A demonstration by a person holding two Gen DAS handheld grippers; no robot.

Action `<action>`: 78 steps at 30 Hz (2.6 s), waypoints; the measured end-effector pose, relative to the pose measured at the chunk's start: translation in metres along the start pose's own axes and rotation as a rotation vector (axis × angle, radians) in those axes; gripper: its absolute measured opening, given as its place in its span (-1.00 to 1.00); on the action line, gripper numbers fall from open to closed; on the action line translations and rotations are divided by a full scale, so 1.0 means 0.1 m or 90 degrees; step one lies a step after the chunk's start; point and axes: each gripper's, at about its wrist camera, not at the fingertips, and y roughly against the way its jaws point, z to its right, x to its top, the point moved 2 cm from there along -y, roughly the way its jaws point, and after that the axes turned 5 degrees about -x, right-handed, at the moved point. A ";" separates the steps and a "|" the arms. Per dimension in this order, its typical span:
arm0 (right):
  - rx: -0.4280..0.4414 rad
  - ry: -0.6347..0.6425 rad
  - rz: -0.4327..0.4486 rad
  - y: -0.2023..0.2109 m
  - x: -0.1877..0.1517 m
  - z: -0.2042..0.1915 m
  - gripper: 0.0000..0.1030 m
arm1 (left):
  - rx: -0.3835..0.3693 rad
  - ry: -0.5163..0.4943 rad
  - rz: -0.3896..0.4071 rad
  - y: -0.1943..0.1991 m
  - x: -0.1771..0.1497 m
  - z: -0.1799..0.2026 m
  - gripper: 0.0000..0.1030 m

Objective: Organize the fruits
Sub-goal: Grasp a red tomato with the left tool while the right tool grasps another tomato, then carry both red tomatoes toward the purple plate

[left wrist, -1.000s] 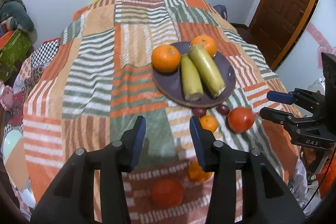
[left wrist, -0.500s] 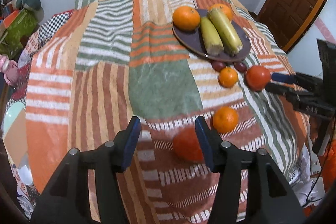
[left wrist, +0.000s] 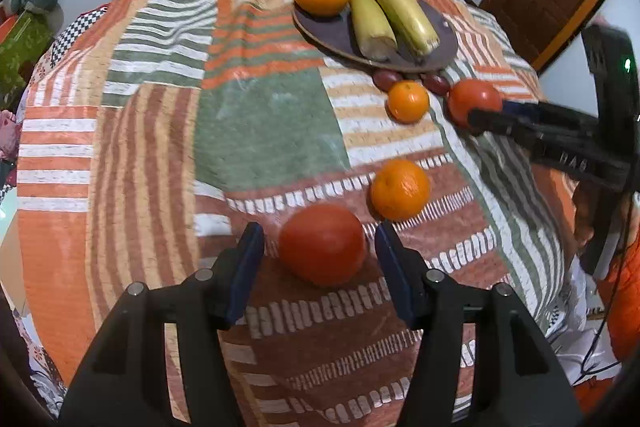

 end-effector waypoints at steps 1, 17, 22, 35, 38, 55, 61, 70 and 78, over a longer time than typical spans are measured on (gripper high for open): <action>0.004 -0.002 0.000 0.01 0.00 0.01 -0.18 | 0.002 -0.002 -0.005 -0.03 -0.01 0.01 0.11; 0.010 0.010 0.023 0.28 -0.19 -0.02 -0.19 | 0.046 0.036 0.018 -0.05 -0.05 -0.04 -0.08; 0.022 -0.008 0.032 0.33 -0.20 -0.02 -0.19 | 0.052 0.053 0.034 0.03 0.07 -0.13 -0.08; 0.024 -0.022 0.059 0.43 -0.01 0.04 -0.45 | 0.025 0.024 0.100 0.27 0.50 0.08 -0.08; 0.042 -0.029 0.031 0.32 -0.06 0.05 -0.36 | 0.015 0.019 0.102 0.26 0.54 0.10 -0.08; 0.059 -0.011 -0.009 -0.09 0.06 -0.05 0.06 | 0.006 0.036 0.086 0.10 0.55 0.00 -0.08; 0.051 0.000 -0.005 -0.14 0.06 -0.07 -0.08 | 0.004 0.033 0.094 0.11 0.61 0.00 -0.08; 0.047 -0.008 0.017 0.03 0.10 0.03 -0.09 | -0.009 0.028 0.115 0.11 0.80 0.02 -0.08; 0.025 -0.004 0.065 0.19 0.30 0.10 -0.09 | -0.021 0.011 0.137 0.11 1.05 0.10 -0.08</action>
